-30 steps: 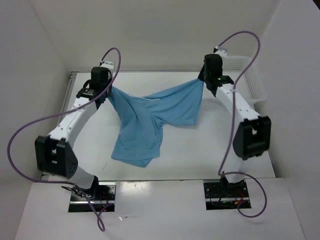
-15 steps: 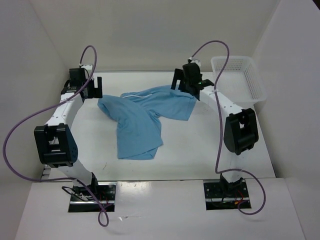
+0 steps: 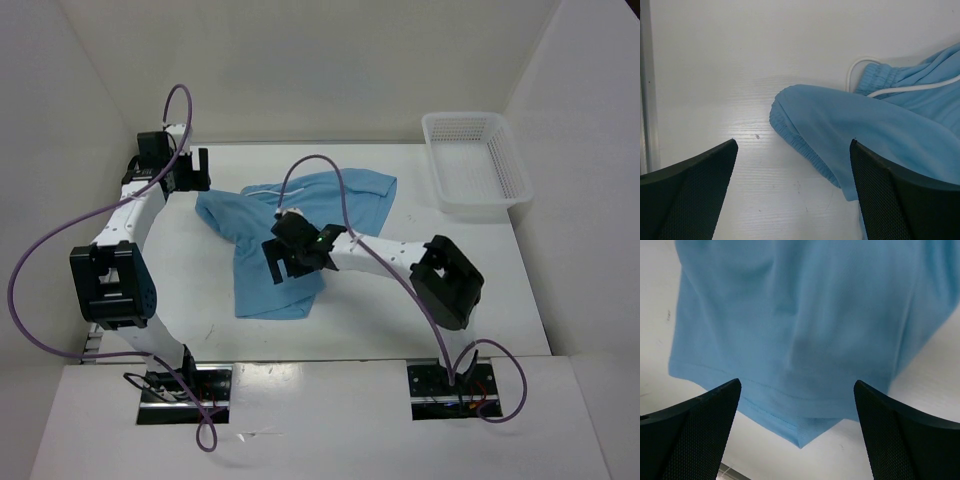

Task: Fold and stack the shorts
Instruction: Flatten the shorts out

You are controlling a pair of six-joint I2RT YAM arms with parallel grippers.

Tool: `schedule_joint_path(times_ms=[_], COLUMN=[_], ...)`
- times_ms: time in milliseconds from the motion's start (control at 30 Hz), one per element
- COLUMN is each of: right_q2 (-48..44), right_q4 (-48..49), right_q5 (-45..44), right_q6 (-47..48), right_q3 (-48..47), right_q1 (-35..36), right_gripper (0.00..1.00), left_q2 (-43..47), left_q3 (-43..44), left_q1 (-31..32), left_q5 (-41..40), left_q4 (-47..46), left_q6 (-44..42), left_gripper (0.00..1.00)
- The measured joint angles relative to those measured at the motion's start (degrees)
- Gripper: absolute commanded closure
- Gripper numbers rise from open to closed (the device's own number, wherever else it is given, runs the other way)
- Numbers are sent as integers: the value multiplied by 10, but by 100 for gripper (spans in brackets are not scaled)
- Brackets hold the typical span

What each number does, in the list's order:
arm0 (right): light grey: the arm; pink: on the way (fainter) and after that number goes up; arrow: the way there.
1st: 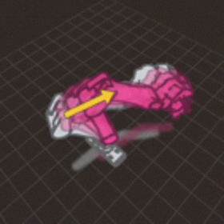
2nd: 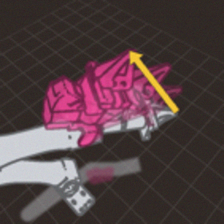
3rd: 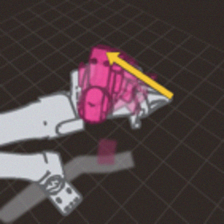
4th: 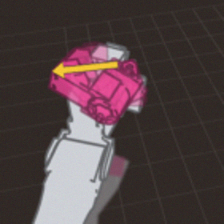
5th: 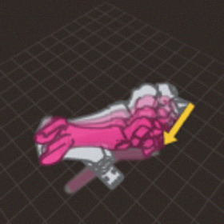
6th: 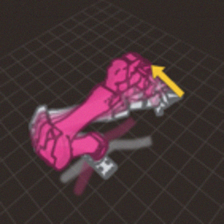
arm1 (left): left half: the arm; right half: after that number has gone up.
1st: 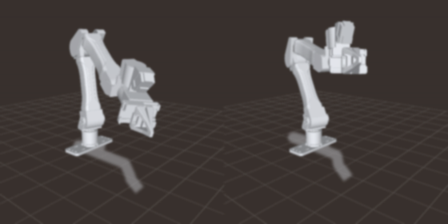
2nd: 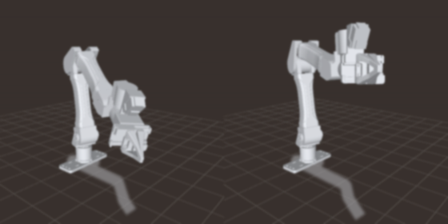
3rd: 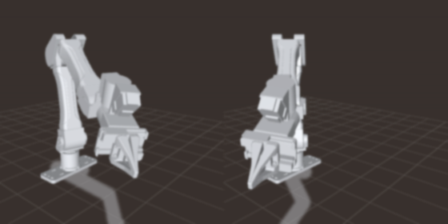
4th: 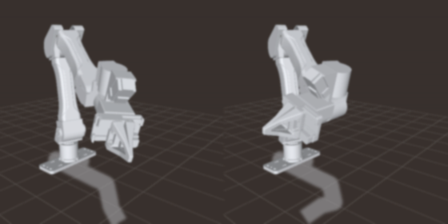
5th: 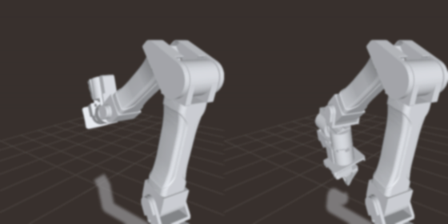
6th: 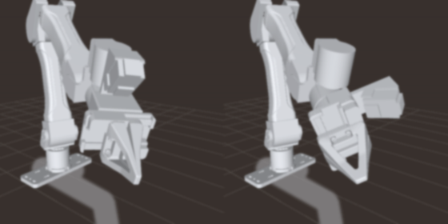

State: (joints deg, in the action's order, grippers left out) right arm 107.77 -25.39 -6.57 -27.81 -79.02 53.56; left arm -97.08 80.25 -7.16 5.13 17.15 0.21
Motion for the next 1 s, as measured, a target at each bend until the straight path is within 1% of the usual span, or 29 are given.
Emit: schedule_joint_path(times_ms=[33, 133, 167, 200, 233, 333, 367, 400, 433, 533, 600, 667, 733, 767, 800, 833, 867, 933, 967, 1000], right_q2=[7, 40, 51, 63, 68, 67, 66, 66, 64, 56, 37, 13, -5, -10, -11, -12, -12, -12, -12, -12], right_q4=[-5, -18, -22, -29, -30, -32, -35, -37, -39, -47, -49, -54, -61, -61, -61, -57, -55, -58, -59, -59], right_q5=[-2, -16, -18, -21, -30, -52, -62, -71, -83, -107, -117, -128, -137, -142, -145, -147, -147, -145, -145, -146], right_q6=[-3, -19, -26, -31, -33, -59, -68, -75, -85, -119, -134, -143, -142, -138, -134, -124, -113, -84, -71, -64], right_q3=[0, -1, -1, -1, 0, 7, 8, 10, 13, 26, 51, 81, 103, 108, 108, 108, 106, 95, 85, 73], right_q1=[10, 30, 34, 37, 38, 38, 38, 38, 37, 24, -5, -56, -130, -176, -217, -260, -296, -348, -362, -369], right_gripper=[2, 11, 23, 48, 55, 71, 78, 88, 100, 100, 100, 100, 100, 91, 84, 75, 57, 57, 55, 49], left_q2=[0, 0, 0, 0, 0, 0, 0, 0, 0, 2, 5, 15, 37, 50, 61, 70, 77, 91, 98, 106], left_q3=[0, 0, 0, 0, 0, 0, 0, 0, 0, 0, 0, -11, -44, -62, -79, -94, -106, -128, -140, -152], left_q1=[0, 0, 0, 0, 0, 0, 0, 0, 0, 0, 0, 0, 1, 2, 5, 8, 14, 33, 41, 50], left_q5=[1, 3, 4, 6, 7, 10, 11, 11, 12, 12, 13, 16, 20, 22, 22, 21, 18, 9, 8, 8], left_q4=[0, 0, 0, 0, 0, 0, 0, 0, 0, 1, 3, -4, -18, -18, -17, -17, -15, -7, -4, 0], left_q6=[0, 0, 0, 0, 0, 0, 0, 0, 0, 0, 0, 0, 0, 0, 0, 0, 0, 0, 0, 0], left_gripper=[1, 1, 1, 1, 1, 1, 1, 1, 1, 1, 1, 1, 1, 1, 1, 1, 1, 1, 1, 1])
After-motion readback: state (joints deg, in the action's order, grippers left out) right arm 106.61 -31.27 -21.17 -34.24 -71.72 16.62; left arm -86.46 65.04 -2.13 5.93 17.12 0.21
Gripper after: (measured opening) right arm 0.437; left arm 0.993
